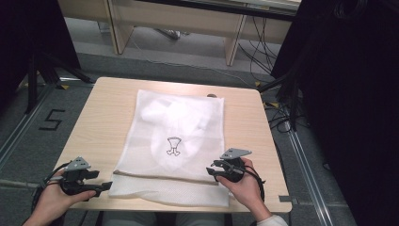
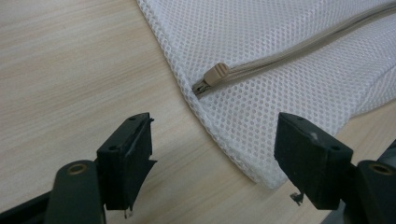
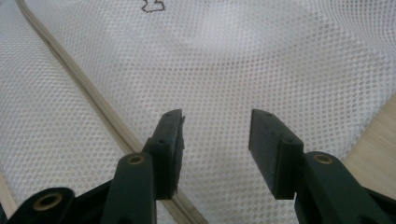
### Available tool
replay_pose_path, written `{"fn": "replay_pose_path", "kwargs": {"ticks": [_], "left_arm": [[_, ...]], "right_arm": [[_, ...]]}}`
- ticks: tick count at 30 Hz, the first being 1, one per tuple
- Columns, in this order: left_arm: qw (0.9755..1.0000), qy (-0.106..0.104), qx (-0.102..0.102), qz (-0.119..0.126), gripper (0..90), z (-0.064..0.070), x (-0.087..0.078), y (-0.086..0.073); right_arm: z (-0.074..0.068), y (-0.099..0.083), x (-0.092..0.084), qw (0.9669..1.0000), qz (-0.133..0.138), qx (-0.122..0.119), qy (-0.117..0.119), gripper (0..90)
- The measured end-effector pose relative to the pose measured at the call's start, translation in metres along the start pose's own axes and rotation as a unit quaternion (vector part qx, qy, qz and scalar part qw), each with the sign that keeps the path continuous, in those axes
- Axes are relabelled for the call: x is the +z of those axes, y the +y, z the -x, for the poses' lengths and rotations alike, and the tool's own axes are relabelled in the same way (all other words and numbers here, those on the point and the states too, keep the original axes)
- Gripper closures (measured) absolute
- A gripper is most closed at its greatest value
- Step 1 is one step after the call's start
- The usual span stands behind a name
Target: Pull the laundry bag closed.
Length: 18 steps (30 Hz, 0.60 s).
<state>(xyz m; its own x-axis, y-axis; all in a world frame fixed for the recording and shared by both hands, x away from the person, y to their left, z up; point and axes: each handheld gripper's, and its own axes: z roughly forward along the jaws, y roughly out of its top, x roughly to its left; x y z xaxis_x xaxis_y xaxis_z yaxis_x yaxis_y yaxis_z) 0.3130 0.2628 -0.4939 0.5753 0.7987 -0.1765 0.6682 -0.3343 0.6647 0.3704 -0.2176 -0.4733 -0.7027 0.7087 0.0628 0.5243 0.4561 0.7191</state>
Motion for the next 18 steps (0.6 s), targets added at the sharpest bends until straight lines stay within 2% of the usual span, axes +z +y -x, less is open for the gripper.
{"fn": "replay_pose_path", "kwargs": {"ticks": [1,2,3,4,5,6,7,8,9,10,12,14,17,18], "left_arm": [[0.9999,0.002,-0.01,0.011,27.6,0.001,0.001,0.0],[0.9998,0.008,-0.014,0.014,27.9,0.002,0.002,-0.001],[1.0,0.0,-0.005,0.008,28.0,0.001,0.001,-0.001],[1.0,0.003,0.001,0.005,28.0,0.0,0.0,-0.001],[1.0,0.003,0.001,0.005,28.0,0.0,0.0,-0.001],[1.0,0.002,0.0,0.005,28.0,0.0,0.0,-0.001],[1.0,0.0,0.002,0.004,28.1,0.0,0.0,-0.001],[1.0,-0.002,0.004,0.0,28.1,-0.001,0.0,-0.001],[0.9999,-0.002,-0.005,0.009,28.1,0.001,0.001,-0.001],[1.0,-0.004,-0.002,0.005,28.3,0.001,0.001,-0.001],[1.0,-0.004,0.008,-0.002,28.3,-0.001,0.001,0.0],[0.9999,0.001,0.009,-0.006,28.4,0.0,0.001,0.0],[1.0,-0.003,0.006,-0.002,28.4,0.0,0.001,0.0],[1.0,0.0,0.008,-0.004,28.5,0.0,0.001,0.0]], "right_arm": [[0.001,0.002,-0.002,0.9998,-0.011,-0.01,0.011,57.0],[0.0,0.003,0.001,0.9998,0.007,-0.016,0.012,58.2],[-0.001,0.004,-0.001,0.9998,-0.002,-0.016,0.014,58.8],[-0.003,0.005,0.002,0.9997,0.012,-0.014,0.016,59.5],[-0.003,0.005,0.002,0.9997,0.012,-0.014,0.016,59.5],[-0.003,0.007,0.0,0.9994,0.002,-0.026,0.021,60.1],[-0.005,0.008,0.0,0.9995,0.001,-0.022,0.023,60.3],[-0.007,0.009,0.001,0.9994,0.007,-0.03,0.018,60.3],[-0.009,0.011,0.003,0.9992,0.008,-0.031,0.023,60.4],[-0.013,0.014,0.005,0.999,0.01,-0.024,0.037,60.3],[-0.015,0.016,0.006,0.9988,0.014,-0.023,0.042,60.2],[-0.02,0.021,0.014,0.9978,0.026,-0.034,0.051,59.6],[-0.023,0.023,0.017,0.9974,0.026,-0.036,0.057,59.6],[-0.028,0.027,0.02,0.9972,0.02,-0.038,0.061,59.7]]}}
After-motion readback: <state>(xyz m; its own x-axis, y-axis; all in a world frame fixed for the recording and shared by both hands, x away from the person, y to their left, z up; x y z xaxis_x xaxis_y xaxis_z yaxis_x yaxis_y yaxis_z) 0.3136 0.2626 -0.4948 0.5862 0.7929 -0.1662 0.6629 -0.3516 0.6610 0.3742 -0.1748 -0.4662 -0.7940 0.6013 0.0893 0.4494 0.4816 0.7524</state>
